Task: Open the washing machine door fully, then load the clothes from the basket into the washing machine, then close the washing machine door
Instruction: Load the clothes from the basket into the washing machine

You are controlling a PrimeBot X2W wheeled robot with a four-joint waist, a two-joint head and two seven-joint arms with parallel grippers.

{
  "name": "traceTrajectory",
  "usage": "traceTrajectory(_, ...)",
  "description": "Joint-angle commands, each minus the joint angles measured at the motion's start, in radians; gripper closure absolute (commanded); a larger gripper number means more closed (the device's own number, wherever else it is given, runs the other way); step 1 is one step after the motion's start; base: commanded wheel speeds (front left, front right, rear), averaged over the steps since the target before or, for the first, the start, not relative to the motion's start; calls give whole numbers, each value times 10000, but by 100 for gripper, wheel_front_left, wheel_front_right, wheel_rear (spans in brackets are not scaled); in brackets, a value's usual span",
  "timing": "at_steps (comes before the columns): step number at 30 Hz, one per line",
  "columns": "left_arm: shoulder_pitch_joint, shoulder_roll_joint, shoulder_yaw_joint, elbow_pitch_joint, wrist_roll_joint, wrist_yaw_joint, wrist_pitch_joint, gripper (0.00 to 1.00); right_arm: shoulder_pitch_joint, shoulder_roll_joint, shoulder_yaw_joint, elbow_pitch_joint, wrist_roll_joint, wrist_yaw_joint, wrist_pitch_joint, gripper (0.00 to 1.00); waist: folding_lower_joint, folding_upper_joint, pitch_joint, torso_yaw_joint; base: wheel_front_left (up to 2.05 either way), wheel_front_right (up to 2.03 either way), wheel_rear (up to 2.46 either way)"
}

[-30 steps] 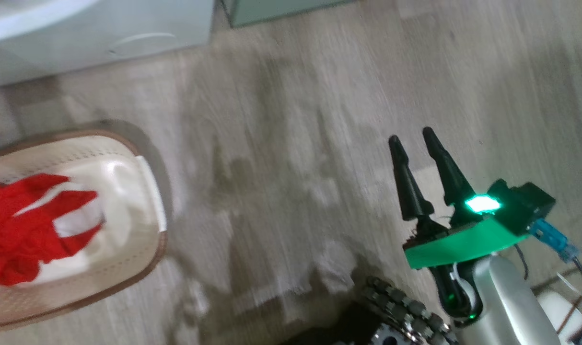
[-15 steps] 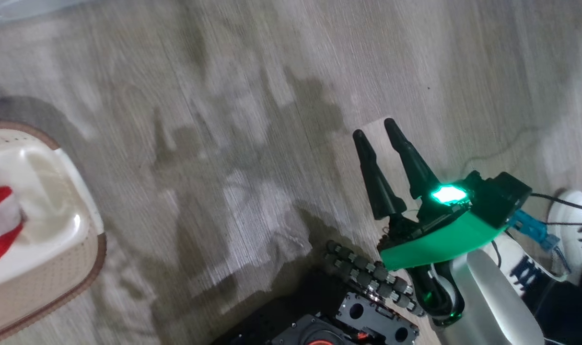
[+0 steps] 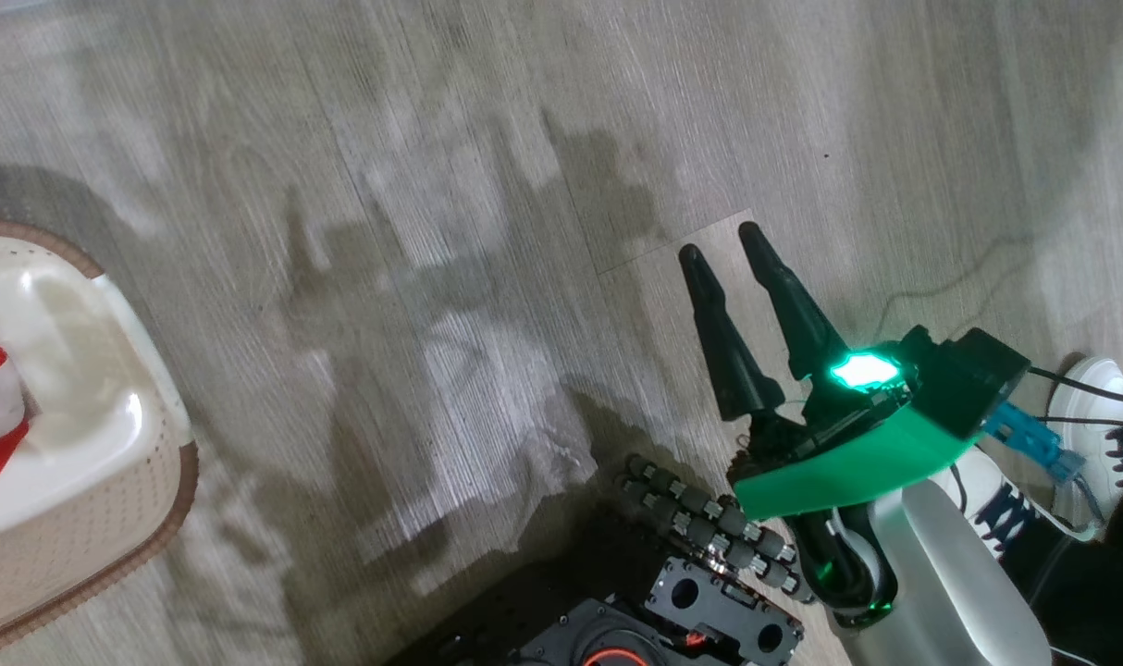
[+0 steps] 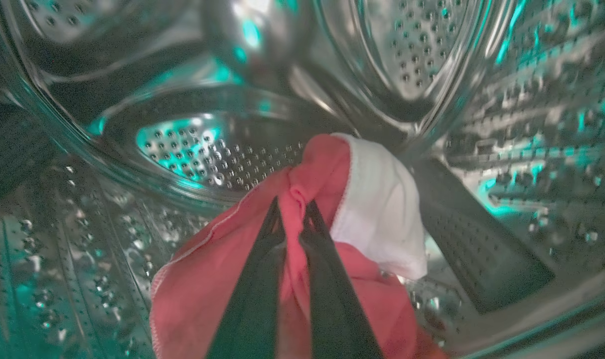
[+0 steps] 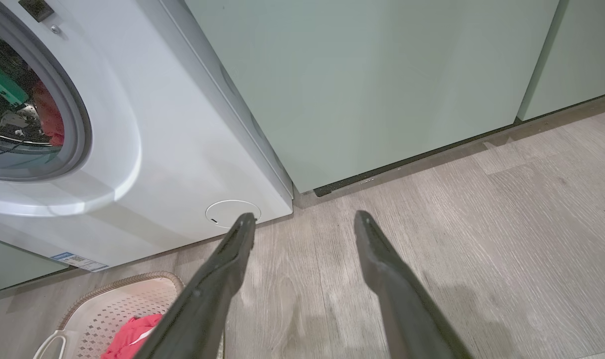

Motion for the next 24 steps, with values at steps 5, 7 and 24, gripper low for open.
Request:
traceTrajectory(5,-116,268,-423,203,165,-106,108,100,215,-98,42,-355,18,0,-94,0,0,0,115,47,0,0,0)
traceTrajectory(7,-175,255,-496,370,137,-123,138,100,227,-98,62,-362,24,0,-94,0,0,0,140,47,0,0,0)
traceTrajectory(24,-794,31,-778,583,-97,39,-96,32,222,-98,68,-412,225,0,-94,0,0,0,204,26,0,0,0)
